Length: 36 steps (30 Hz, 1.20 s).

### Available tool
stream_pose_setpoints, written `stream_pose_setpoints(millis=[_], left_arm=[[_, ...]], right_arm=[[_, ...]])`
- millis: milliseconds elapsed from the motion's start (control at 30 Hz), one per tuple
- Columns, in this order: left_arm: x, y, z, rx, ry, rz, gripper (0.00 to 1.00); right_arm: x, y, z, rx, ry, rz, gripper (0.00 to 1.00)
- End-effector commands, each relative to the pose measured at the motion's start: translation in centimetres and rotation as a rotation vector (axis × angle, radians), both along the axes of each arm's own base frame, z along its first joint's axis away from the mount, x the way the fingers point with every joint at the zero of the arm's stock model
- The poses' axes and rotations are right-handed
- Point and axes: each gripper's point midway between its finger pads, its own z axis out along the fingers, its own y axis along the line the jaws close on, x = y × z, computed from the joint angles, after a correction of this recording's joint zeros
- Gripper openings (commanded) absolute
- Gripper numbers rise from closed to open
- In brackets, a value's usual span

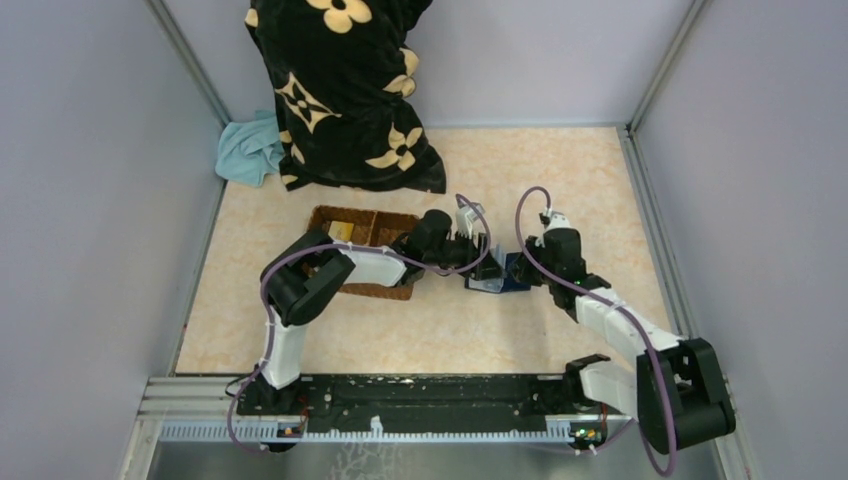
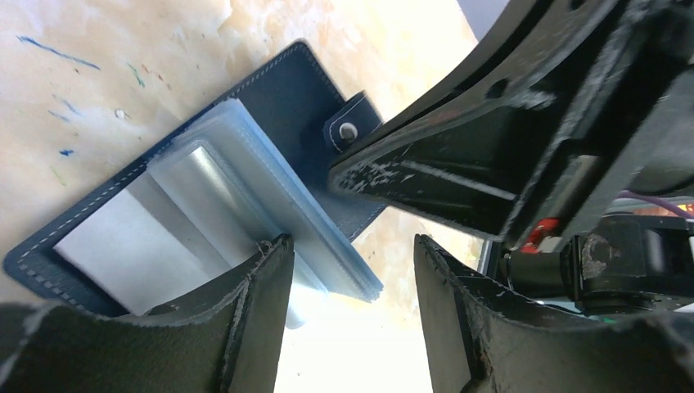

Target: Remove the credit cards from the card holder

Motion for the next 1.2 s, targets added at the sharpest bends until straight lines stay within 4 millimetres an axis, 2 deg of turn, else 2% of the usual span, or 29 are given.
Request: stream_pose_setpoints(millis=[0, 67, 167, 267, 500, 533, 633, 800, 967, 1167], left_arm=[[-0.7, -1.2, -0.2, -0.005, 0.005, -0.042, 0.62], [-0.8, -1.4, -0.3, -0.005, 0.007, -0.046, 0.62], [-0.9, -1.6, 0.0, -0.007, 0.002, -0.047, 0.62], [-0.8, -1.7, 0.3, -0.009, -0.002, -0.047, 0.63], [-0.9, -1.9, 0.6, -0.007, -0.013, -0.045, 0.62], [-0.8, -1.9, 0.5, -0.006, -0.014, -0.042, 0.61], [-0.5, -2.0, 0.4, 0.002, -0.009, -0.035, 0.60], [0.1, -2.4, 0.7, 0.007, -0.015, -0.026, 0.59], [1.1, -2.7, 1.0, 0.017, -0.029, -0.013, 0.59], [1.8, -3.5, 1.3, 0.021, -0.034, -0.014, 0.62]], right_arm=[[1.4, -0.9, 3.3, -0.025, -0.100, -0.040, 0.12], [1.4, -0.9, 3.6, -0.024, -0.106, -0.039, 0.29], [1.3, -0.7, 3.5, -0.021, -0.105, -0.027, 0.42], [1.4, -0.7, 3.5, -0.021, -0.104, -0.028, 0.45], [1.4, -1.0, 3.4, -0.030, -0.105, -0.046, 0.45], [1.5, -1.1, 3.4, -0.031, -0.106, -0.048, 0.44], [1.5, -1.2, 2.8, -0.041, -0.091, -0.058, 0.29], [2.0, -1.6, 0.4, -0.091, -0.026, -0.066, 0.09], [2.5, -1.4, -0.6, -0.093, 0.011, -0.061, 0.04], [2.3, -2.9, -1.0, -0.135, 0.052, -0.120, 0.04]])
